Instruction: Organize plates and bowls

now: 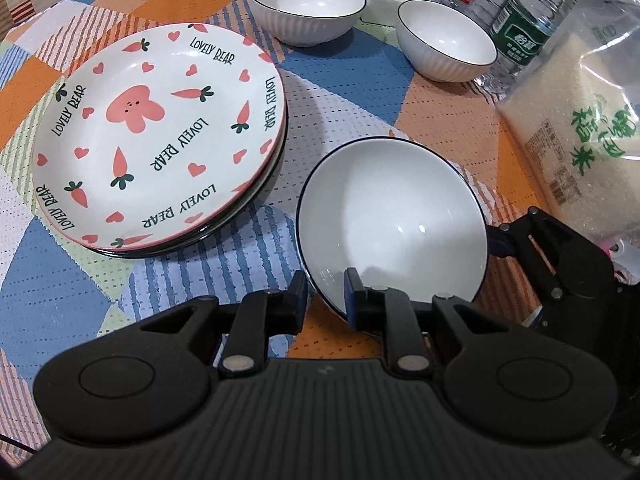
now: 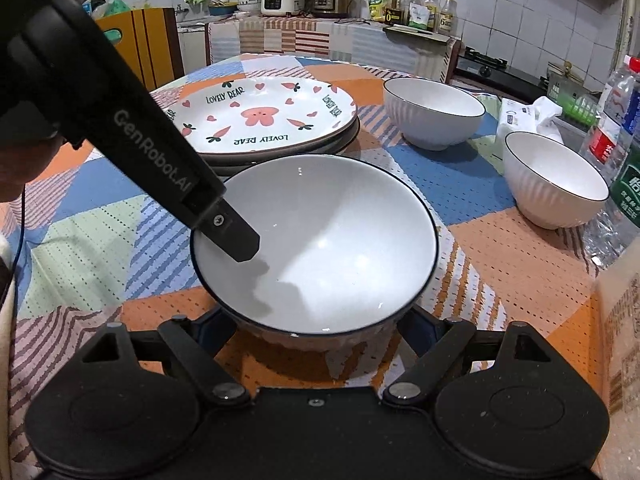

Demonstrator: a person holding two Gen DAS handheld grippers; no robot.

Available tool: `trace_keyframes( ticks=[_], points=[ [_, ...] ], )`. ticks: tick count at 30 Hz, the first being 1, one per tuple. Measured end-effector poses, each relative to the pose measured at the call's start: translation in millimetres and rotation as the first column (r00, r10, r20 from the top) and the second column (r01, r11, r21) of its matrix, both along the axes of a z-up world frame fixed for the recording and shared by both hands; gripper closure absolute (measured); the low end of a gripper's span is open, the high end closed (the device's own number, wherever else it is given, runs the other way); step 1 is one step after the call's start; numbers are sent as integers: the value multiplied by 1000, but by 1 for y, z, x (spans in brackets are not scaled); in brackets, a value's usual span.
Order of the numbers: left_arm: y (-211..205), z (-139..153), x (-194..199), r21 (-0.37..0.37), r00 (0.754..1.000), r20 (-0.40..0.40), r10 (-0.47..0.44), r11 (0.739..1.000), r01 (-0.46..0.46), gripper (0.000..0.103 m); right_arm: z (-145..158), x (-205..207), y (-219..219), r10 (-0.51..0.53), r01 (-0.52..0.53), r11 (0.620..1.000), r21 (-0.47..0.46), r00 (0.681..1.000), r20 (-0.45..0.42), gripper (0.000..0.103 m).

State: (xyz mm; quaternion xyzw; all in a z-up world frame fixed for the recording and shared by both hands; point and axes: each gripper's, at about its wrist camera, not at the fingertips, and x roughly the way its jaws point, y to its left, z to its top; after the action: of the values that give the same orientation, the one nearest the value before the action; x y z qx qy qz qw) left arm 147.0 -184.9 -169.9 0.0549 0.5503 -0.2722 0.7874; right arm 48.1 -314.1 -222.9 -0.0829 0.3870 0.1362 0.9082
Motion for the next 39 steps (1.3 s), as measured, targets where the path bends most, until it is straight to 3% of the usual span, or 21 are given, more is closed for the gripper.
trace_keyframes(
  ticks=[3,15,21,26,31,36,39],
  points=[
    [-3,4,-5,42,999,28,-24,999,23,62,5,-8,-2,3,-3,1000,0,1000,3,14],
    [10,53,-17,20,992,111,-60,998,58,55,56,-42,-27,-14,8,998,56,994,110,14],
    [9,82,-16,-44,985,166,-39,998,47,55,80,-48,-53,-140,102,979,176,967,215,14],
    [1,98,-3,-122,980,197,-18,992,43,54,82,-29,-77,-297,227,923,311,934,199,14],
    [-6,101,28,-176,979,203,31,984,6,53,67,20,-84,-400,354,889,292,909,116,14],
    [-24,85,63,-188,978,206,42,982,-3,53,42,57,-109,-511,476,769,427,859,-38,16],
    [-42,70,84,-199,982,184,40,980,-3,52,30,71,-115,-574,539,707,458,816,-75,18]
  ],
)
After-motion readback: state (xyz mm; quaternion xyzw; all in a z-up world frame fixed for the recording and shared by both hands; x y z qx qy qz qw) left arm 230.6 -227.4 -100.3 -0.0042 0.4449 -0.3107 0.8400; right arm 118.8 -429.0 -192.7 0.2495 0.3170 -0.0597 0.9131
